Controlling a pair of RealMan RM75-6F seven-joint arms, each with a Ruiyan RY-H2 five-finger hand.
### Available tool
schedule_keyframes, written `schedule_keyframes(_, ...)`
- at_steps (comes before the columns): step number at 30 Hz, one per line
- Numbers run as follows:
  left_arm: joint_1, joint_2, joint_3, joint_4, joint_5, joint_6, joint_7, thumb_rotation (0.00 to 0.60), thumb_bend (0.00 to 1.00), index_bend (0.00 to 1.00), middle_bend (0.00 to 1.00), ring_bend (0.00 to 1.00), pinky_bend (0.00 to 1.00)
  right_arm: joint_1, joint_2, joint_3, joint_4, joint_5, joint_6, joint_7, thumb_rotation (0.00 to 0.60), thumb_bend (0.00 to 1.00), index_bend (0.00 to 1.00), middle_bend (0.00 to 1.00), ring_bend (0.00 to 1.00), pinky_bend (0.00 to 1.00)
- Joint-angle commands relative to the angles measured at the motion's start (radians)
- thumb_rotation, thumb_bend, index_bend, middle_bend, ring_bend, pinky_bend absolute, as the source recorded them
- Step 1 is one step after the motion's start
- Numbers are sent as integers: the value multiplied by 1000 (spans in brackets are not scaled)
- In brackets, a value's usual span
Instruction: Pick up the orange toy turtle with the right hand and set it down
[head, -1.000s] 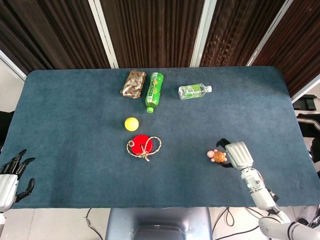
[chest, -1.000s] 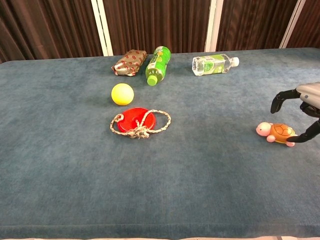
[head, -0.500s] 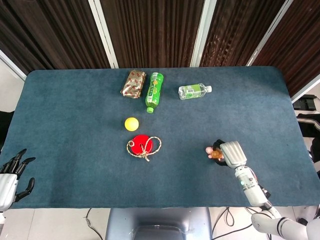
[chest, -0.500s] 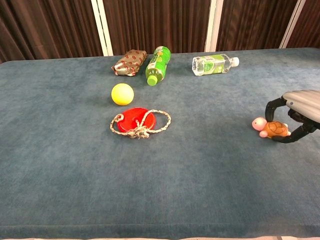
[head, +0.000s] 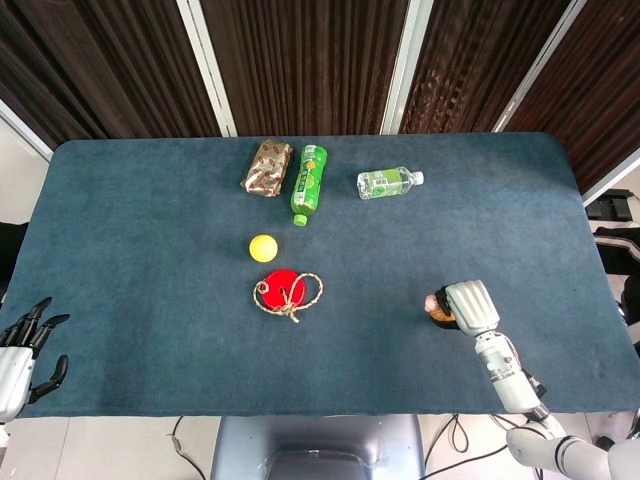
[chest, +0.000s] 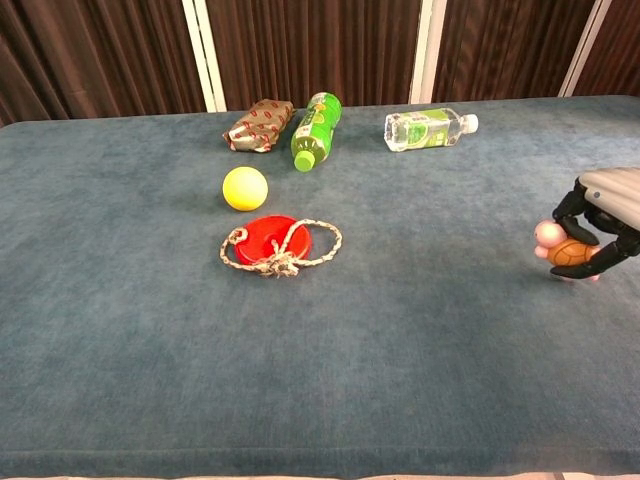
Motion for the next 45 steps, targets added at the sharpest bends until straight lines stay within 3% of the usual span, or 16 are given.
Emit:
schedule_keyframes(1, -1, 0, 0, -1, -1, -2, 2, 600, 463, 215, 34, 120, 249, -4, 4, -5, 13, -19, 33, 22, 600, 367, 1000, 877, 1000, 1000)
schedule_keyframes(8, -2, 0, 0, -3, -3, -6, 7, 600, 463, 215, 34, 120, 250, -11, 5, -15, 31, -37, 70, 64, 600, 387, 1000, 880, 1000, 1000)
schedule_keyframes(12, -1, 0, 0, -4, -4, -7, 9, 600, 463, 215, 34, 120, 249, -17, 35, -25, -11, -25, 40, 83, 600, 386, 999, 881, 1000, 1000)
schedule_keyframes(14, -1, 1, 1, -5, -4, -7, 9, 600, 463, 215, 34, 121, 249, -22, 67, -39, -51, -25, 22, 74, 600, 373, 939, 864, 1000, 1000)
schedule_keyframes(18, -2, 2, 1, -7, -6, -12, 11, 600, 463, 215, 34, 120, 249, -36, 138, -59, -157, -17, 0, 42, 600, 280, 666, 697, 1000, 1000)
schedule_keyframes(20, -2, 3, 1, -9, -7, -14, 12, 600, 462, 215, 34, 120, 249, -45, 185, -68, -227, -2, -19, 7, 600, 226, 450, 617, 1000, 1000)
schedule_keyframes(22, -3, 3, 1, -10, -9, -16, 13, 600, 462, 215, 34, 120, 250, -51, 228, -74, -292, 18, -40, -40, 600, 164, 139, 546, 1000, 1000)
schedule_keyframes(25, -5, 4, 1, -13, -12, -21, 15, 600, 461, 215, 35, 122, 250, -65, 292, -76, -397, 54, -53, -119, 600, 111, 7, 475, 1000, 1000)
schedule_keyframes(32, -7, 4, 2, -16, -16, -30, 20, 600, 462, 216, 34, 123, 251, -89, 346, -56, -494, 105, -25, -205, 600, 75, 28, 396, 1000, 1000)
schedule_keyframes(36, -7, 5, 2, -17, -20, -32, 20, 600, 462, 216, 34, 124, 251, -101, 350, -44, -509, 109, 2, -212, 600, 69, 91, 389, 1000, 1000)
schedule_keyframes(40, -8, 5, 2, -19, -23, -36, 22, 600, 462, 216, 34, 124, 251, -103, 326, -34, -479, 84, 37, -196, 600, 69, 202, 389, 1000, 1000)
schedule_keyframes(45, -10, 5, 5, -22, -24, -44, 30, 600, 462, 216, 36, 126, 252, -73, 250, -7, -368, 52, 47, -158, 600, 69, 288, 389, 1000, 1000)
